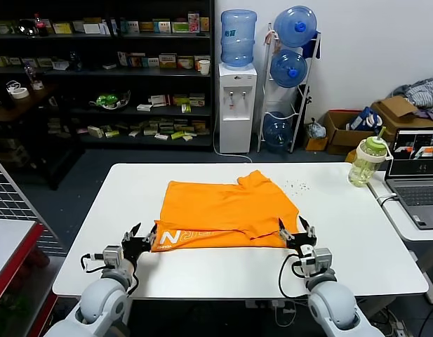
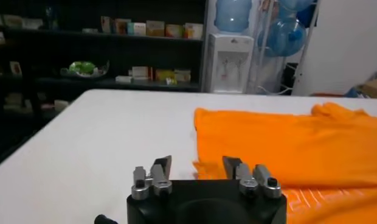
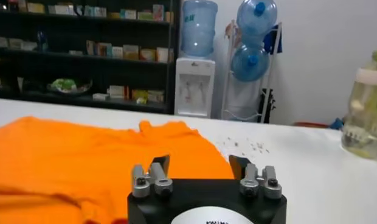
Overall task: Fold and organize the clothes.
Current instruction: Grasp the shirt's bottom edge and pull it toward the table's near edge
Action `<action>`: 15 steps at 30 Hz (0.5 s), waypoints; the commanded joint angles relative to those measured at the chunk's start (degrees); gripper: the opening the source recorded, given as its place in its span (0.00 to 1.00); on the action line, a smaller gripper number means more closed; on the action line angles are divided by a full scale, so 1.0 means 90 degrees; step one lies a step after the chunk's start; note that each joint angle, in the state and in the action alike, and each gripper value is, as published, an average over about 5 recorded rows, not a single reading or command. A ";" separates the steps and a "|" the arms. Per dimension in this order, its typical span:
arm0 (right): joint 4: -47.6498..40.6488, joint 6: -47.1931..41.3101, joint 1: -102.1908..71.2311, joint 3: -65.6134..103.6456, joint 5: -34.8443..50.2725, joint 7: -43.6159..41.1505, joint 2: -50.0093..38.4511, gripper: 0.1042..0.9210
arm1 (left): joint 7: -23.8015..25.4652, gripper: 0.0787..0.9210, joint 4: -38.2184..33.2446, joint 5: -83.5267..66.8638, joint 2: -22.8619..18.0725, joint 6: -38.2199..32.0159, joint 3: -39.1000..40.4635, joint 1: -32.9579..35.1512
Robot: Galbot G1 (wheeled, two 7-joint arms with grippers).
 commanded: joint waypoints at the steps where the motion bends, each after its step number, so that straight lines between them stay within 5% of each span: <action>1: -0.0054 0.0001 -0.0575 0.0465 0.0461 -0.0512 -0.0330 0.83 | 0.0008 0.67 0.0009 0.0110 -0.0358 -0.0026 -0.0083 0.0635; 7: -0.0291 -0.0149 -0.0316 0.0413 0.0702 -0.0665 -0.0216 0.88 | 0.0007 0.85 0.0121 0.0121 -0.0406 0.0004 -0.0070 0.0470; 15: -0.0371 -0.0358 -0.0260 0.0366 0.0958 -0.0706 -0.0195 0.88 | -0.0018 0.88 0.0101 -0.0022 -0.0322 0.0095 -0.0007 0.0438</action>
